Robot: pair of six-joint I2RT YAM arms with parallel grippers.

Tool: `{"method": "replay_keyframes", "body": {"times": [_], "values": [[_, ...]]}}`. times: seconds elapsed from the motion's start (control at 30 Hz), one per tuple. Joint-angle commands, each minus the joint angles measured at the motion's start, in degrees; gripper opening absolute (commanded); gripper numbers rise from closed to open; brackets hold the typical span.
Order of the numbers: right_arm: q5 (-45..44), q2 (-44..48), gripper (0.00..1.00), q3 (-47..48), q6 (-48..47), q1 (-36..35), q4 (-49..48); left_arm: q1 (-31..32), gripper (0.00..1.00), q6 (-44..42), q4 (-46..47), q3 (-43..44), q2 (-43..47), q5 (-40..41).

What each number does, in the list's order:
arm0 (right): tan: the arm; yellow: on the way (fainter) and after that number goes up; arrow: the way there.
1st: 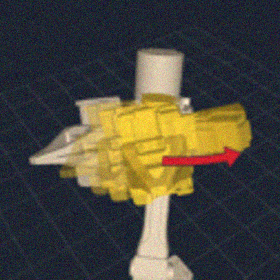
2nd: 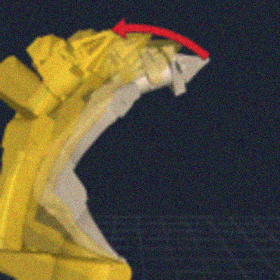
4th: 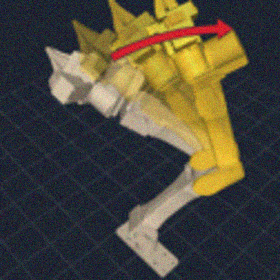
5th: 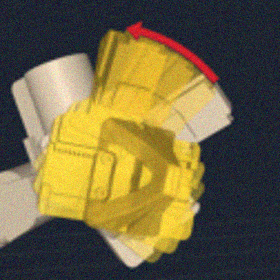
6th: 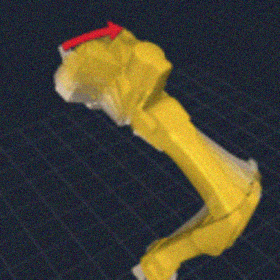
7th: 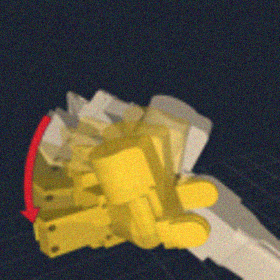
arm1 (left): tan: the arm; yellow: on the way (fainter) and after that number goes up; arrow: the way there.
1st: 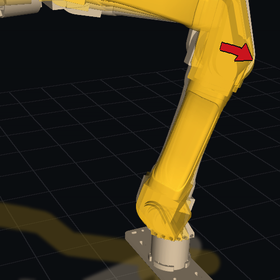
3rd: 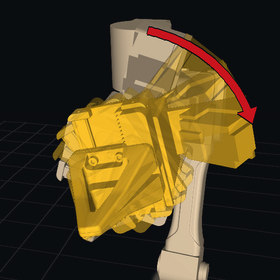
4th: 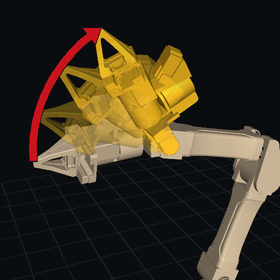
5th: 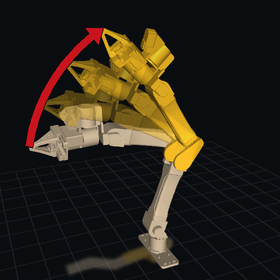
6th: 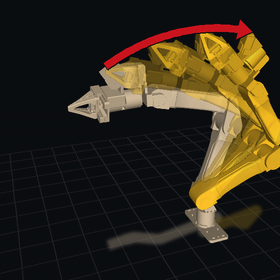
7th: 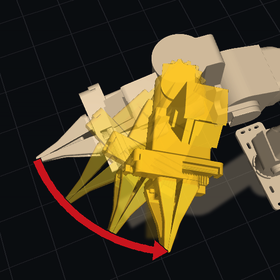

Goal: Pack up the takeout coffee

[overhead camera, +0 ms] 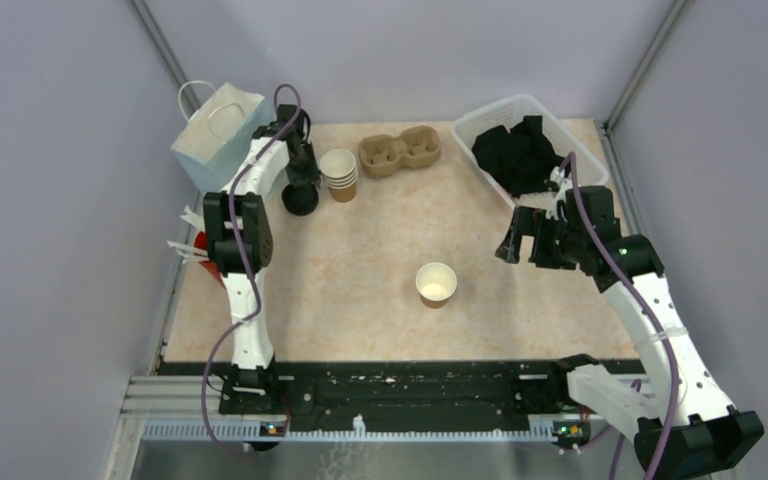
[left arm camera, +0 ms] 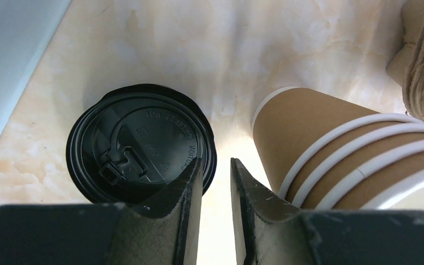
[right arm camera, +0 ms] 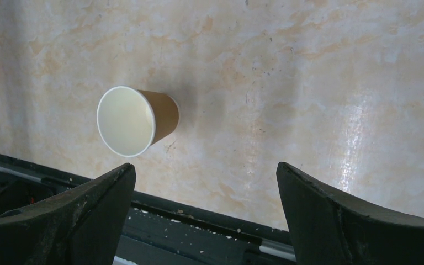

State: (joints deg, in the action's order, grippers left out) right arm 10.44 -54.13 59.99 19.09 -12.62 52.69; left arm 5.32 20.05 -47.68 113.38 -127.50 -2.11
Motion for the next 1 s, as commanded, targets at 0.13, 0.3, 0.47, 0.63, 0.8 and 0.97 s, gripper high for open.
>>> {"method": "replay_keyframes", "body": {"times": [0.13,0.3,0.47,0.63,0.8,0.97], "values": [[0.20,0.01,0.99,1.02,-0.64,0.31,-1.80,-0.03,0.24,0.80,0.48,2.23,-0.73,-0.01],[0.20,-0.01,0.99,0.96,-0.70,0.32,-1.81,0.01,0.21,0.54,0.35,2.20,-1.19,-0.01],[0.19,-0.17,0.99,0.99,-0.88,0.32,-1.87,0.03,0.21,0.29,0.40,2.24,-1.85,-0.15],[0.29,-0.51,0.99,1.18,-0.88,0.32,-2.09,-0.03,0.14,0.07,0.57,2.29,-2.13,0.32],[0.33,-0.58,0.99,1.03,-0.81,0.32,-2.25,0.04,0.15,-0.10,0.33,2.64,-2.65,0.18],[0.31,-0.36,0.99,0.64,-0.67,0.34,-2.33,-0.04,0.07,-0.31,0.33,2.71,-2.19,0.87]]}}
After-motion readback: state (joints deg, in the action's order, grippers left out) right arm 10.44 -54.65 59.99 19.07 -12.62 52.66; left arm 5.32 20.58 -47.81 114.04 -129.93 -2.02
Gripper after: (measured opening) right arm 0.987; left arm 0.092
